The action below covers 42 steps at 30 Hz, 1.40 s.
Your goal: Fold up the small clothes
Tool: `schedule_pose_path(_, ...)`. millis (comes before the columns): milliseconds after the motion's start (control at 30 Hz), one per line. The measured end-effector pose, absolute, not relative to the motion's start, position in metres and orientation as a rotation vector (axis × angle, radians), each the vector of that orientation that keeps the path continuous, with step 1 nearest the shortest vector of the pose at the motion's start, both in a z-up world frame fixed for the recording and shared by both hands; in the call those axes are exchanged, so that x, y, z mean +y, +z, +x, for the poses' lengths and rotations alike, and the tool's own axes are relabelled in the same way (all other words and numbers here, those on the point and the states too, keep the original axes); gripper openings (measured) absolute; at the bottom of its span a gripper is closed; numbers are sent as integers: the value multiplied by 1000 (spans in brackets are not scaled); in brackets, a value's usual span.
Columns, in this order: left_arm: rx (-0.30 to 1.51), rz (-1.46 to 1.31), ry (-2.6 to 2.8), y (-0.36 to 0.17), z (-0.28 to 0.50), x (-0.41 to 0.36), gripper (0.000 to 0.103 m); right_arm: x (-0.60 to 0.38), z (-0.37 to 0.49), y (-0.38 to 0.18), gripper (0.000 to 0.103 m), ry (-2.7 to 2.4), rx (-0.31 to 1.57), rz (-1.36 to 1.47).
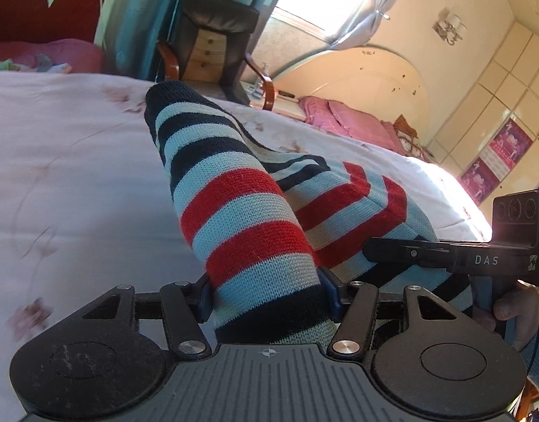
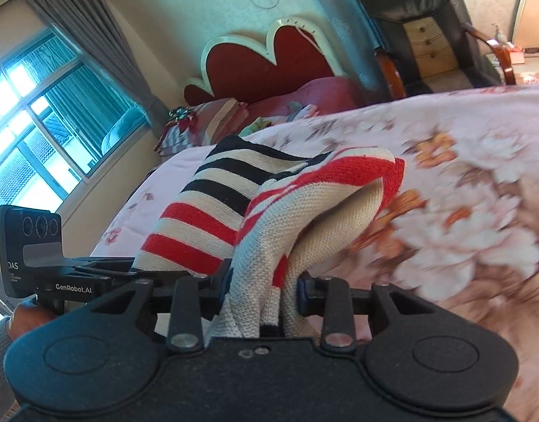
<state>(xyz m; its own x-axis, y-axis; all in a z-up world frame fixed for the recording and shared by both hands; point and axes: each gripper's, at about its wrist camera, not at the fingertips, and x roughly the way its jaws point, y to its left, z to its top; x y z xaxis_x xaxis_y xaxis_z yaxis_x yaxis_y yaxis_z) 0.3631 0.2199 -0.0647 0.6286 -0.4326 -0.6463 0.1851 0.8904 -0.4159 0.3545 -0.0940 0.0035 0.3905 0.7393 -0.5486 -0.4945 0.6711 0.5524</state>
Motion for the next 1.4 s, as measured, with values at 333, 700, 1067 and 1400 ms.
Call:
schedule_pose_path(333, 849, -519, -339, -137, 316, 270, 66, -65, 321, -50, 38, 725, 1010, 310)
schedule_pose_path(700, 762, -480, -261, -106, 326, 289, 69, -107, 352, -39, 56, 591, 967, 506)
schedule_pose_path(1067, 808, -398, -194, -122, 348, 258, 72, -63, 367, -41, 19, 635, 794, 120)
schedule_pose_path(1400, 807, -328, -163, -108, 336, 253, 80, -76, 363, -32, 36, 561, 753, 147)
